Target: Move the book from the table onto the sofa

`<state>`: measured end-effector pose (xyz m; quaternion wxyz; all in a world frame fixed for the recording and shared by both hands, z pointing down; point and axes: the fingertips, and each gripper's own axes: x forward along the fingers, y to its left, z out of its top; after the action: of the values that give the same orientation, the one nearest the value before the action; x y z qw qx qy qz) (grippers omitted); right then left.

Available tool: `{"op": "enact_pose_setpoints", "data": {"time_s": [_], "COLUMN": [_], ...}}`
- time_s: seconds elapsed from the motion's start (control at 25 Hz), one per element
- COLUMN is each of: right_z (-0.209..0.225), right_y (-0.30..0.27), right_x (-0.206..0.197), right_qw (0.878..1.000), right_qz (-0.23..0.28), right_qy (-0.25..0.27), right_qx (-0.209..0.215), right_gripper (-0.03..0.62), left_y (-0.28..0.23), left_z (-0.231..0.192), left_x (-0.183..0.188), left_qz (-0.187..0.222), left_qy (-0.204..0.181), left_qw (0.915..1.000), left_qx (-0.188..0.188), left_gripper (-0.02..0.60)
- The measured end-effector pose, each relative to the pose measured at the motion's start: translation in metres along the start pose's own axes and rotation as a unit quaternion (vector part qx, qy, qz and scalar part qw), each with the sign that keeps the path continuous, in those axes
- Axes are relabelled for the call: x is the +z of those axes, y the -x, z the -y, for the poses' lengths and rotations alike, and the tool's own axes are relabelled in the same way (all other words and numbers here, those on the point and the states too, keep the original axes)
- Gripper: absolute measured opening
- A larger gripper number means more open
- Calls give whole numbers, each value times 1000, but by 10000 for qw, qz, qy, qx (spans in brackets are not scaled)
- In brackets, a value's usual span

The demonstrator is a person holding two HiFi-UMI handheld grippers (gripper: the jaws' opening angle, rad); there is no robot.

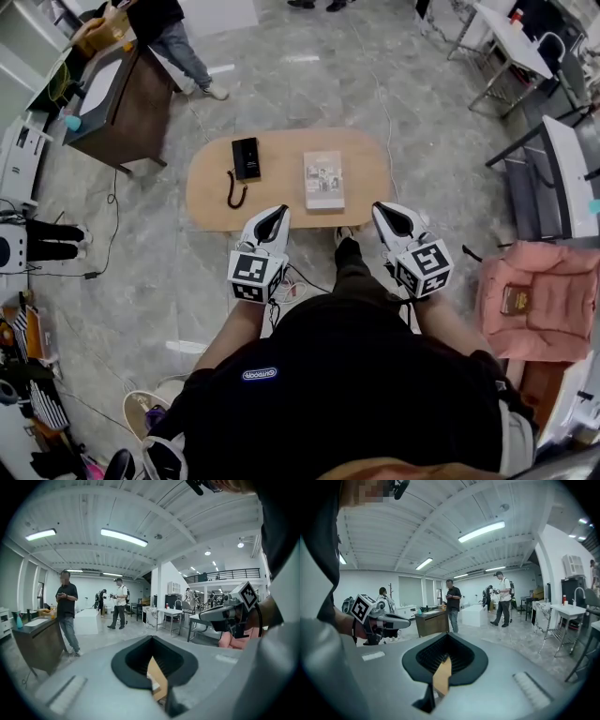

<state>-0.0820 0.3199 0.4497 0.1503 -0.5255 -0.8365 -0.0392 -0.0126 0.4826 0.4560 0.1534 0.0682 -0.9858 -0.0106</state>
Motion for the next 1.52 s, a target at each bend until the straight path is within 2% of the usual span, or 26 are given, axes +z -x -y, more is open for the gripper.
{"op": "enact_pose_setpoints", "data": {"time_s": [0.32, 0.52, 0.76, 0.84, 1.0, 1.36, 1.52], "right_z": [56, 79, 111, 117, 127, 145, 153], "right_y": [-95, -134, -168, -178, -195, -227, -238], "right_x": [-22, -35, -53, -59, -67, -93, -111], "right_qw": [9992, 9984, 9973, 9967, 9958, 9929, 9918], "right_qz": [-292, -467, -642, -701, -811, -1083, -1178], "right_qy": [86, 31, -199, -204, -192, -208, -242], "right_qx": [242, 318, 297, 345, 380, 436, 431], "right_gripper": [30, 30, 32, 49, 65, 133, 195], "left_y": [-87, -134, -178, -191, -212, -247, -260], "left_z": [-46, -64, -77, -79, -81, -91, -93], "left_x": [-24, -46, -70, -74, -82, -115, -136], "left_qz": [-256, -561, -854, -907, -1028, -1410, -1562], "left_qy": [-75, -87, 151, 188, 231, 303, 322], "left_qw": [9995, 9983, 9962, 9957, 9944, 9894, 9870], "left_qx": [161, 159, 106, 58, -46, -172, -189], "left_gripper": [5, 5, 5, 5, 63, 109, 142]}}
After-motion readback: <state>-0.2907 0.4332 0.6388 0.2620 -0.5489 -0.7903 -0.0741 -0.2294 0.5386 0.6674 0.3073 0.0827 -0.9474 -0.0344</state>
